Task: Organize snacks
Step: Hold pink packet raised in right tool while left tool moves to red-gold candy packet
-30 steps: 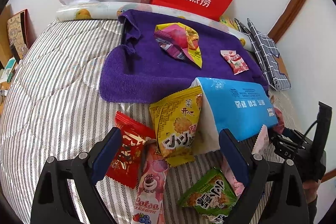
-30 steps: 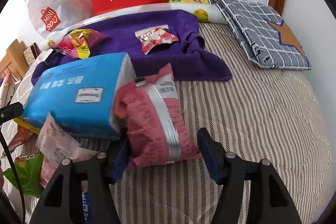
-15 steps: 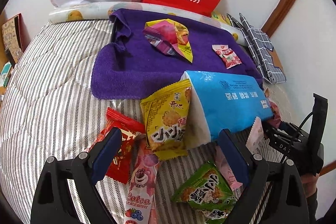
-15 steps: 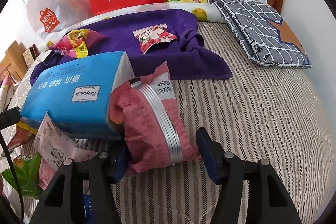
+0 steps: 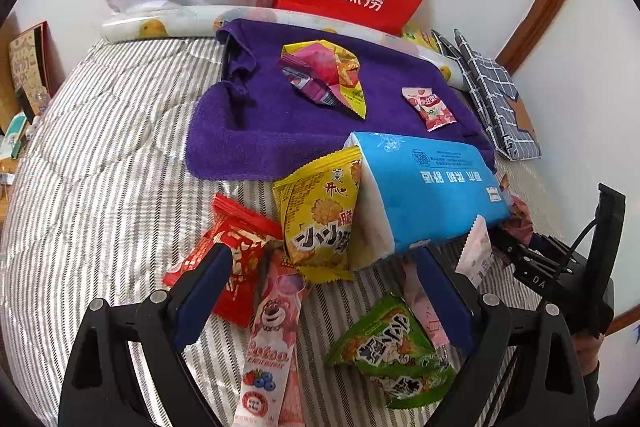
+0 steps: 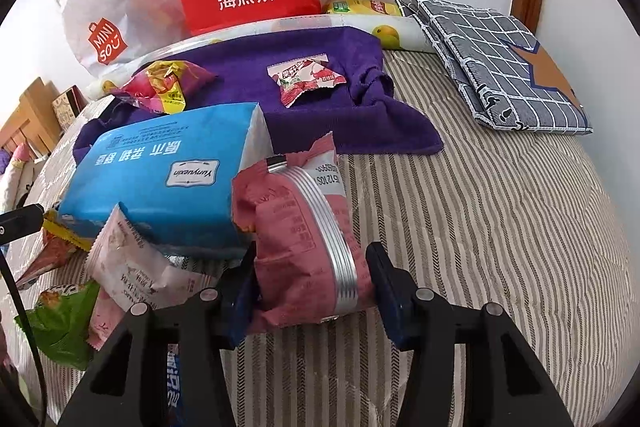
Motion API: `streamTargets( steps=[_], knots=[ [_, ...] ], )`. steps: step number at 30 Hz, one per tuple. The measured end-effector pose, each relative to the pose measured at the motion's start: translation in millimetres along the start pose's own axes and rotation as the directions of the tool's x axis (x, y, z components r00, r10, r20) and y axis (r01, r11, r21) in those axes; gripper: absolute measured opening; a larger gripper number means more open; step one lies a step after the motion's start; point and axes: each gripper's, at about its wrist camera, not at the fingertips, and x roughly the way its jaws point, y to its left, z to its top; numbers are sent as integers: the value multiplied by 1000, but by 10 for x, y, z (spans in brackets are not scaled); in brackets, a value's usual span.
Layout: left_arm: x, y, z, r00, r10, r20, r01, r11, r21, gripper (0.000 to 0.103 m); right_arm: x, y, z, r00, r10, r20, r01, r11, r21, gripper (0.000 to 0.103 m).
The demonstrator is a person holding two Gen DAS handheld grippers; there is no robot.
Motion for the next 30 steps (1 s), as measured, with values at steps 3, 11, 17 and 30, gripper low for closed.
streamTargets(
  steps=[3,11,17,30],
  knots=[
    [-43,10,-16,1000,7,4,-7,1000,-7,93,-76,4,-10,1000,1,14,-1,1000,-2,49],
    [-168,-39,-59,1000,18,21,-17,1000,-10,93,-298,-13,-21,999,2,53,-2,1000,0,49],
    [-199,-62,-126,999,30,17,-30,1000,-8,93,-439,10,-20,997,6,78,-6,1000,1,49],
    [-329,84,-281,999,45,19,-44,997,-58,93,-666,110,-20,993,20,121,-18,1000,-17,49]
  ],
)
